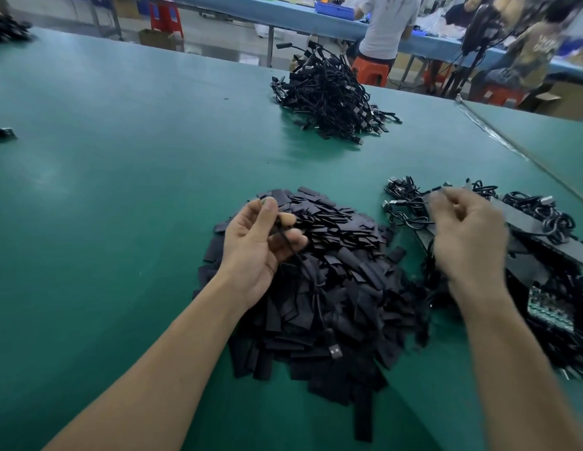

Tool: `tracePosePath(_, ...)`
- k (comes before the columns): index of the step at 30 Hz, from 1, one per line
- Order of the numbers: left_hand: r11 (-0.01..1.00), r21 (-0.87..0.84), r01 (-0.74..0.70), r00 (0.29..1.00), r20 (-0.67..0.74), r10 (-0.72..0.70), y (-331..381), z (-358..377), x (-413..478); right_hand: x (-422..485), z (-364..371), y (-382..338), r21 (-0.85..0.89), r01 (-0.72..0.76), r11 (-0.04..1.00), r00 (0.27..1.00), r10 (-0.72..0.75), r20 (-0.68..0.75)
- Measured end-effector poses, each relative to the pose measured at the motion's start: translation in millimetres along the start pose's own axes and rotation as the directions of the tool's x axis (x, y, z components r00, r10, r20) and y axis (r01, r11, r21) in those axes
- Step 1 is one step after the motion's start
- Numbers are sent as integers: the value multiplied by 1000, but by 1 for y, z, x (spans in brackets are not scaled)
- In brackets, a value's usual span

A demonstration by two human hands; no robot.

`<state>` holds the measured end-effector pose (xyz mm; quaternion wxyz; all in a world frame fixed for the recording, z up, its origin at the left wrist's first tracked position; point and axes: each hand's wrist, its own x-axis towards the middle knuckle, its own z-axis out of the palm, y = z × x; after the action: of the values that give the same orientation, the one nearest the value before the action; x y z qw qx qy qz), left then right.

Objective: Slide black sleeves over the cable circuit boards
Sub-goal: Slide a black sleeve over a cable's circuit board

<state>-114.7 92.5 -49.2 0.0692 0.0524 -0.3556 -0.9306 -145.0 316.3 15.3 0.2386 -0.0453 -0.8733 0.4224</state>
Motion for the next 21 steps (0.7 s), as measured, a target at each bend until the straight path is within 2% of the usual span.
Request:
tracePosePath(2,998,-42,-56,994,-92,52,6,1,2,11,-12,2,-339,118,933,991,-130,-13)
tracePosePath(4,985,-9,-171,972,-168,167,17,4,6,13,-11,3,-492,123,862,992,-109,58)
tracePosePath(6,931,144,-335,908,-214,360,31,5,10,6,-2,7,-598,178,781,981,-92,172)
tracePosePath(8,808,377,-453,810,-204,550,42,3,13,-2,8,10,-648,269,712,955,-108,278)
tracePosePath(9,741,476,-474,776,-171,607,46,2,13,-4,11,11,-670,288,684,948,-107,299)
tracePosePath(11,669,593,-449,771,-121,625,48,2,14,-4,14,11,-717,269,644,957,-94,275)
tracePosePath(13,677,617,-402,811,-103,576,46,4,15,-3,18,5,-725,267,635,964,-156,217)
tracePosePath(15,650,650,-393,839,-35,543,46,9,14,-4,23,-3,-662,342,667,938,-291,191)
tracePosePath(17,604,674,-424,848,61,527,48,13,11,-7,26,-10,-500,449,741,893,-355,276)
tracePosePath(19,584,683,-438,860,131,492,50,16,9,-12,28,-13,-355,471,808,850,-308,428)
tracePosePath(21,504,739,-447,863,208,461,53,16,8,-16,30,-12,-366,429,826,802,-163,574)
